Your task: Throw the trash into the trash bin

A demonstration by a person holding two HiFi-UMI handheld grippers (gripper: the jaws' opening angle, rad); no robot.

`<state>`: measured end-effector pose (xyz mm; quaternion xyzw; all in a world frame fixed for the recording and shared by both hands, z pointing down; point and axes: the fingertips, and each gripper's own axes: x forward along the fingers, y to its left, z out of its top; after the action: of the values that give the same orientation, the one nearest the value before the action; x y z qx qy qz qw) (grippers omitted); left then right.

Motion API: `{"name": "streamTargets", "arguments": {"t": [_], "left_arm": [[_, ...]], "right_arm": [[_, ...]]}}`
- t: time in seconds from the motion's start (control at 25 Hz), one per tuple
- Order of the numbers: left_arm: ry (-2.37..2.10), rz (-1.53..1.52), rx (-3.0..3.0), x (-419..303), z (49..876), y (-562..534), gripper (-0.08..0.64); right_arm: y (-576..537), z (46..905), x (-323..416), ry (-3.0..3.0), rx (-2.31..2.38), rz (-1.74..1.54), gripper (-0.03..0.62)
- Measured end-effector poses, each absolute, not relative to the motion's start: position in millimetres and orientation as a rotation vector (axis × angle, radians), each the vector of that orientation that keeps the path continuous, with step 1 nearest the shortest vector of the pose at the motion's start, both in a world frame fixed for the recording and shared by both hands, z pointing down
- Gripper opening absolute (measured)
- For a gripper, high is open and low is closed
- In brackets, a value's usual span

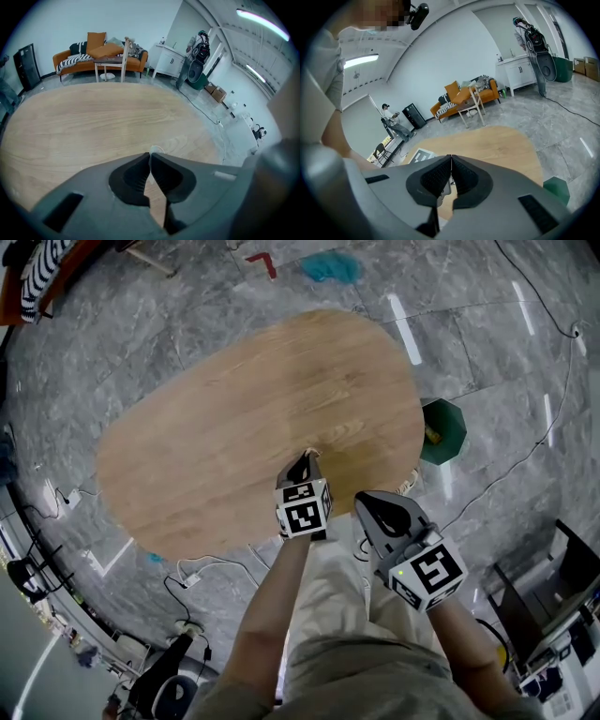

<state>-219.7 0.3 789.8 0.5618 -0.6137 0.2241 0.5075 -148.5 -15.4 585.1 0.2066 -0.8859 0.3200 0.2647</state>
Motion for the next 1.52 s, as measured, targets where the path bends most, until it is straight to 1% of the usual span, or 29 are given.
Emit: {"name": "streamTargets", "arguments": {"t": [0.88,1.52], "left_arm": [[-1.450,0.514,1.469,-210,694,0,0.015],[-1.389,0.482,1.604,-192,608,-11,0.015]], "right_arm": [[-16,518,-146,-2.489,0.596,0.775,0.009],[-21,462,-126,-2.512,0.708,0.667,0.009]]}}
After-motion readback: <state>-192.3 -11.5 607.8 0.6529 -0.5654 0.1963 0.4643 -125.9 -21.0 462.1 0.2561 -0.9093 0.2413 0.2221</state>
